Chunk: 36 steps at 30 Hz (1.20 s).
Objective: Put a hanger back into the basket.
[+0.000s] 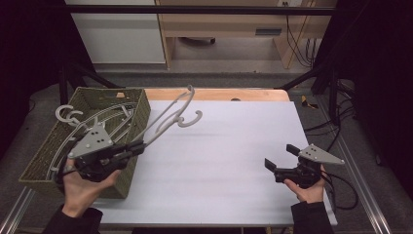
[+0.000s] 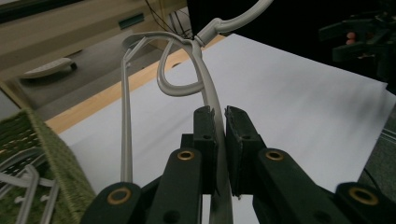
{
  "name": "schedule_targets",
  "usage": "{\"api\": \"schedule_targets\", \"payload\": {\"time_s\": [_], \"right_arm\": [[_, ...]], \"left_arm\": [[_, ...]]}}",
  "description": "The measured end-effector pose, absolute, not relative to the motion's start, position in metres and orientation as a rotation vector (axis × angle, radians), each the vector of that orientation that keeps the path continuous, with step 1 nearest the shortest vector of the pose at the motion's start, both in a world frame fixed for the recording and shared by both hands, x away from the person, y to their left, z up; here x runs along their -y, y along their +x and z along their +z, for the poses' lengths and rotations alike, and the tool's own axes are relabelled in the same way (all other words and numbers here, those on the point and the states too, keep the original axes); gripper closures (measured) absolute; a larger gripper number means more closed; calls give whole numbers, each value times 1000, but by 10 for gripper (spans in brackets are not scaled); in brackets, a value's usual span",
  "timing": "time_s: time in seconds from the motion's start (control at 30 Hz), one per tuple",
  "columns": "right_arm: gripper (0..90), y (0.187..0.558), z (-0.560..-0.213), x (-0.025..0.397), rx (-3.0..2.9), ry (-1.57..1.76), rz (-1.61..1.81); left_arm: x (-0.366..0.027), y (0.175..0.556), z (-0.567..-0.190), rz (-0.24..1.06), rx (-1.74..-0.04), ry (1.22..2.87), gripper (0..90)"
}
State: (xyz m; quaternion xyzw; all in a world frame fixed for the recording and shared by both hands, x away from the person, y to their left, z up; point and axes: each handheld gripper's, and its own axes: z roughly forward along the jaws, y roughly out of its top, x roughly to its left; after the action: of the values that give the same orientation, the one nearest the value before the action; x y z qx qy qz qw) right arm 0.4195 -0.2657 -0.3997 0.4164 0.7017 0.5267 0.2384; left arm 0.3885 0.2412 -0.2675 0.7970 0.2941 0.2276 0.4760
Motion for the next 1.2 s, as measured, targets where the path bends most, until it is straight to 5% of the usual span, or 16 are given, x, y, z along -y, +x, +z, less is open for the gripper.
{"api": "schedule_targets", "payload": {"time_s": [1.2], "right_arm": [[6, 421, -401, 264, -1933, 1149, 1416]], "left_arm": [[-401, 402, -288, 549, -905, 1823, 829]]}}
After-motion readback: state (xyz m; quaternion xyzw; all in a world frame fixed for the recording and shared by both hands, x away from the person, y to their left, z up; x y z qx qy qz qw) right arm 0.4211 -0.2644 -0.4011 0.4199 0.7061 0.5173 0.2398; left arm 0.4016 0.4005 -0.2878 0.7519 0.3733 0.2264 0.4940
